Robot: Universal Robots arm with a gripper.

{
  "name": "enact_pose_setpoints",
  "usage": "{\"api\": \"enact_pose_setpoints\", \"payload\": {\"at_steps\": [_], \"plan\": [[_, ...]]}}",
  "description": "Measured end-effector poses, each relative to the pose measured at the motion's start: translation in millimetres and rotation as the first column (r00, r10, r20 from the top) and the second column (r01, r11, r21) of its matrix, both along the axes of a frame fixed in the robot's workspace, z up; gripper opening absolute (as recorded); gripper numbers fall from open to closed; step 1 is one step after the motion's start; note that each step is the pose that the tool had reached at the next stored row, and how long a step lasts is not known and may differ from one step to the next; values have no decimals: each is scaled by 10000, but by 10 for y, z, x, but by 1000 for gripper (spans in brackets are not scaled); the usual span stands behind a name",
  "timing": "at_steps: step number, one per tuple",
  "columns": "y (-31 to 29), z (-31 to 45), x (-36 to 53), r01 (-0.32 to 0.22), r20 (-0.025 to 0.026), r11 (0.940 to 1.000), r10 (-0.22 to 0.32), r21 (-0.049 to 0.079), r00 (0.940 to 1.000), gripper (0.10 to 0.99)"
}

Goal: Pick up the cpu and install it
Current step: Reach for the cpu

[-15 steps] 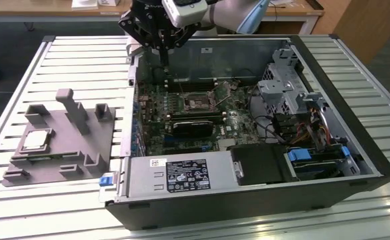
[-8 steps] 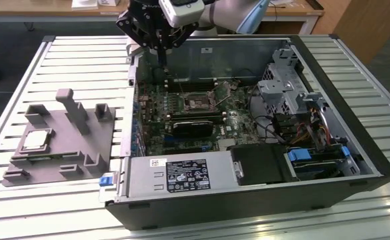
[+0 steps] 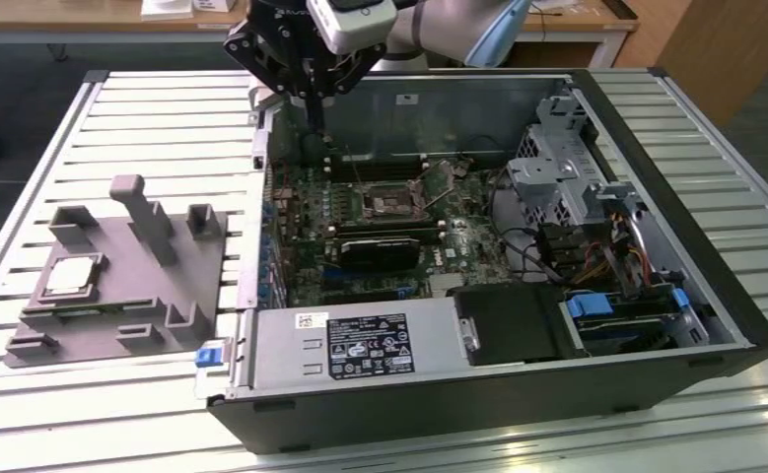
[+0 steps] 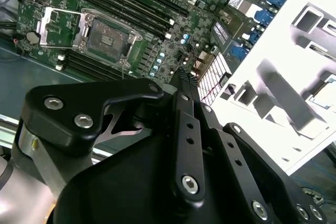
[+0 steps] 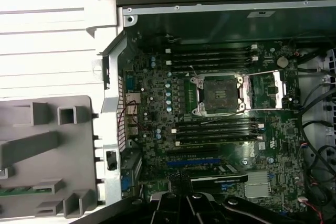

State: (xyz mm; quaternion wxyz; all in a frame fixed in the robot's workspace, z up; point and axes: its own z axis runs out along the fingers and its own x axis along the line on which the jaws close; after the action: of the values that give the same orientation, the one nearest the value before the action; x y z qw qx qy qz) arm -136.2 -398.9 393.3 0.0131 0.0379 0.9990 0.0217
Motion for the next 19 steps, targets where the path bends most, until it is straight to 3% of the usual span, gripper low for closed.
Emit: {"api": "enact_pose_setpoints", "payload": {"at_steps": [19], "plan": [[0, 0, -137, 0, 0, 10000, 0, 0, 10000, 106]]}}
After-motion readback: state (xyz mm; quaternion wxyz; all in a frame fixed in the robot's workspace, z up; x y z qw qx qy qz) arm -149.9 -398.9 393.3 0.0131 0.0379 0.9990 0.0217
